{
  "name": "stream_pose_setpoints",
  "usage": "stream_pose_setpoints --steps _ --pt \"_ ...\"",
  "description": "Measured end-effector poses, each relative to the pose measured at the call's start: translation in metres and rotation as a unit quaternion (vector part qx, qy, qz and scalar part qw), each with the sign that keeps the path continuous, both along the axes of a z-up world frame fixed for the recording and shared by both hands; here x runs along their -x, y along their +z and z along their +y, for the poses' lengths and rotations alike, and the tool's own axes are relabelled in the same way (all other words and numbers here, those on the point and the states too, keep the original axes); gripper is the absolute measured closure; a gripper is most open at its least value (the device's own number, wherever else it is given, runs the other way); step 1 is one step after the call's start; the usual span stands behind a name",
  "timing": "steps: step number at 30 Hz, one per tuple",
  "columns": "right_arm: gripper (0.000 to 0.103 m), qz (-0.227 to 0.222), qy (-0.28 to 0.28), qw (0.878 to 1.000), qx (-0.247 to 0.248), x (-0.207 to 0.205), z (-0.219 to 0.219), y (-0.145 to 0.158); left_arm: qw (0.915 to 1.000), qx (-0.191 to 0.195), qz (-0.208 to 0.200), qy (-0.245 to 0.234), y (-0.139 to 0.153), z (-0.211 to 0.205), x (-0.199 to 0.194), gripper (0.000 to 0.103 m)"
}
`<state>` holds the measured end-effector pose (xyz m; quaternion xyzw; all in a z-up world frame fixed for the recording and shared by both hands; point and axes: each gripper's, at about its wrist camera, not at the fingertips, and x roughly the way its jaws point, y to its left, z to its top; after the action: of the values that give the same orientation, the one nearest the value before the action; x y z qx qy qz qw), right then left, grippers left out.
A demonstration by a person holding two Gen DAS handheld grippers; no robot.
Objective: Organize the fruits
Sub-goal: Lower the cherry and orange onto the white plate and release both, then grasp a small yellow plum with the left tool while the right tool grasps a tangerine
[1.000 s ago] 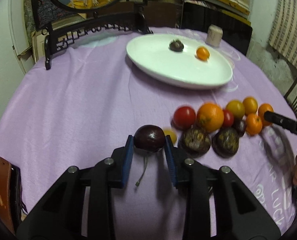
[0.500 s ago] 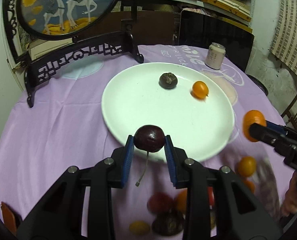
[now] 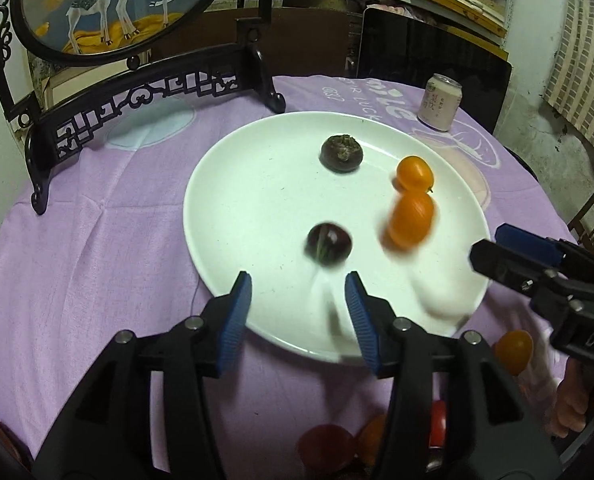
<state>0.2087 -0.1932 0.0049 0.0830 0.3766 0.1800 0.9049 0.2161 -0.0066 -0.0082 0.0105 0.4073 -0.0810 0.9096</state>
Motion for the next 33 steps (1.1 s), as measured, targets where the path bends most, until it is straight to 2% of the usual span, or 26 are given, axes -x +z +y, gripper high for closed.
stream_pose_setpoints --steps 3,6,10,14,20,25,33 --pt "0.041 -0.004 -0.003 1.0 -0.009 0.007 -0.006 0.005 0.9999 -0.006 -0.008 0.0 0.003 0.0 0.008 0.052" --pt "0.041 -0.008 -0.011 1.0 -0.008 0.016 -0.011 0.007 0.9999 -0.011 -0.013 0.004 0.005 0.002 0.015 0.045" --pt "0.041 -0.012 -0.019 1.0 -0.018 0.029 -0.019 0.009 0.9997 -0.009 -0.019 0.012 0.009 0.009 0.03 0.045" --pt "0.041 -0.014 -0.027 0.999 -0.02 0.044 -0.027 0.006 0.999 -0.017 -0.034 0.022 0.014 0.015 0.047 0.035" --pt "0.04 -0.003 -0.033 0.999 -0.02 0.061 -0.035 -0.003 0.9987 -0.03 -0.037 0.015 0.01 0.017 0.072 0.032" --pt "0.039 -0.002 -0.041 0.999 -0.027 0.071 -0.043 -0.005 0.9983 -0.032 -0.047 0.01 0.011 0.021 0.091 0.024" --pt "0.039 0.001 -0.046 0.998 -0.043 0.088 -0.053 -0.006 0.9992 -0.01 -0.016 0.035 -0.003 0.053 0.117 0.022"
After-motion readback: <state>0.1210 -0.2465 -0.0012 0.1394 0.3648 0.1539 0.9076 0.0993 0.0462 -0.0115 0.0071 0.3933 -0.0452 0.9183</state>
